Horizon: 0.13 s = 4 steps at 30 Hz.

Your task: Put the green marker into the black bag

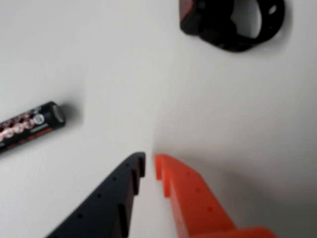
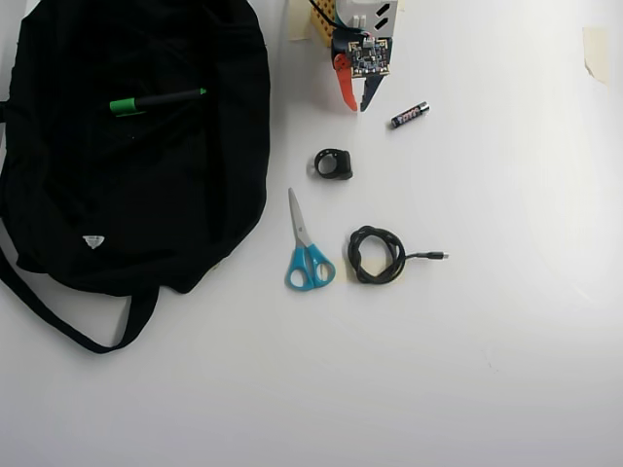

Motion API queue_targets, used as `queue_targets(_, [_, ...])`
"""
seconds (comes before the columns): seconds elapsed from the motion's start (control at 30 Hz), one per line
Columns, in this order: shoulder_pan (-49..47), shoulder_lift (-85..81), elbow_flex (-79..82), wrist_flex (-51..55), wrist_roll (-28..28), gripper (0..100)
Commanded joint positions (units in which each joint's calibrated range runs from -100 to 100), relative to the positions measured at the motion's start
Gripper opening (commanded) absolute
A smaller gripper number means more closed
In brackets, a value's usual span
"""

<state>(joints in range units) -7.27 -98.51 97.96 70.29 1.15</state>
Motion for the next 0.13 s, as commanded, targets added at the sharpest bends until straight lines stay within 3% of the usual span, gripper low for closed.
queue_targets(0.0, [-0.3, -0.9, 1.3, 1.2, 0.0, 2])
queue_targets(0.1, [-0.3, -0.9, 1.3, 1.2, 0.0, 2])
